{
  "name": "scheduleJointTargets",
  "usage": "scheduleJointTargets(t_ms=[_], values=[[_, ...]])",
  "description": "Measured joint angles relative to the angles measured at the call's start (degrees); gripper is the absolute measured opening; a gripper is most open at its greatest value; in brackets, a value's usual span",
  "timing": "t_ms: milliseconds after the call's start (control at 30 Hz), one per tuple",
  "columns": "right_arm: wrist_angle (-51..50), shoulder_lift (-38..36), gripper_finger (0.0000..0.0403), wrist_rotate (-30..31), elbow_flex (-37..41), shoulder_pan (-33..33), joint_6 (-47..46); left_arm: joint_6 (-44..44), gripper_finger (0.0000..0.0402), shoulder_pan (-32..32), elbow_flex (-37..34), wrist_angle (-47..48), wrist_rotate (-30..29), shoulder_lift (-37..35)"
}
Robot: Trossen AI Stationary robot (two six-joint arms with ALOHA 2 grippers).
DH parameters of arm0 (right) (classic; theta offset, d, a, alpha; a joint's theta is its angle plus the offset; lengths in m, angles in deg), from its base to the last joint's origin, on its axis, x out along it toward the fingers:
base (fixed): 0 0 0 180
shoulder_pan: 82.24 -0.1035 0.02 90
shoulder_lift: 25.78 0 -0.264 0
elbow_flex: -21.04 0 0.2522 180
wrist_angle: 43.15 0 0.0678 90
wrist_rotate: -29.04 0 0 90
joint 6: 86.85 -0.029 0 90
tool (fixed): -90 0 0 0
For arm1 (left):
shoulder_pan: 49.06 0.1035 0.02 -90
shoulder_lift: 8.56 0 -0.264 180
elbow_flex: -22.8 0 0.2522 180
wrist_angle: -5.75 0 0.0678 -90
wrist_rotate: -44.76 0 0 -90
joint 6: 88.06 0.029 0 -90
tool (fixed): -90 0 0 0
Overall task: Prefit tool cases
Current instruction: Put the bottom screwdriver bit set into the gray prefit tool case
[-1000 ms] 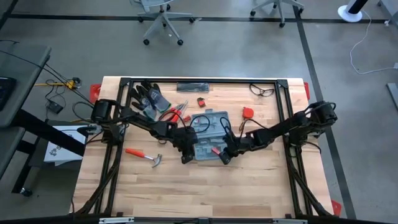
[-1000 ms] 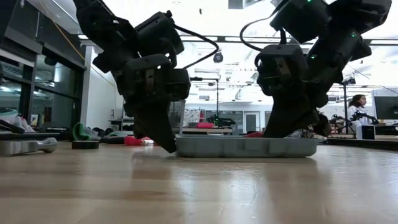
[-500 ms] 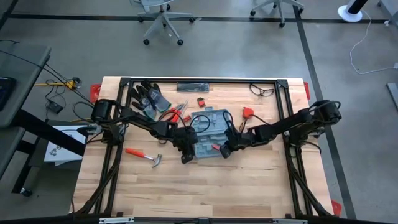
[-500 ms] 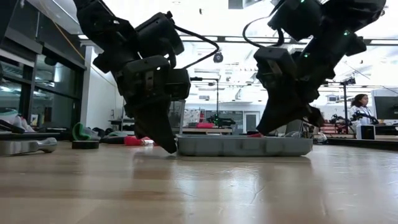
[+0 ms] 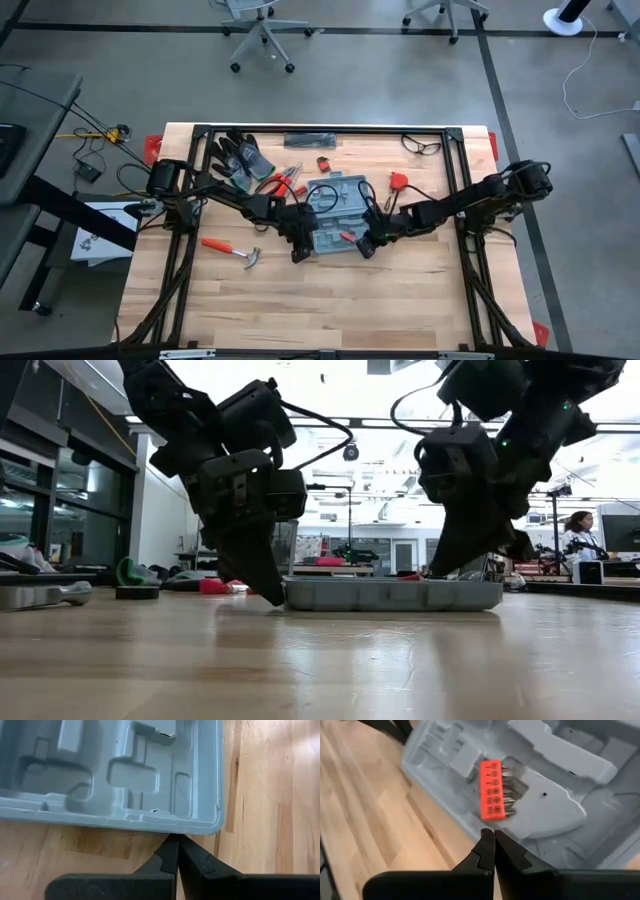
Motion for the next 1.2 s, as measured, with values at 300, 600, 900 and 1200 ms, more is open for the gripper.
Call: scheduleJointTargets(t_ms=[300,600,900,1200], values=[[1.7,2.8,0.0000,0.9,0.0,4.4,2.2,0.5,0.0000,0.0,0.0,-0.1,0.5,0.0],[1.8,2.6,0.0000,-0.3,0.0,4.0,2.1,3.3,0.0000,0.8,0.1,-0.6,-1.0,-7.7],[4.6,2.6,0.0000,-1.3,0.0,2.8,1.1,10.3,0.0000,9.9,8.4,-0.8,2.1,1.3],[4.6,2.6,0.0000,-2.1,0.0,3.1,1.9,18.4,0.0000,12.5,22.8,6.5,6.2,12.1]])
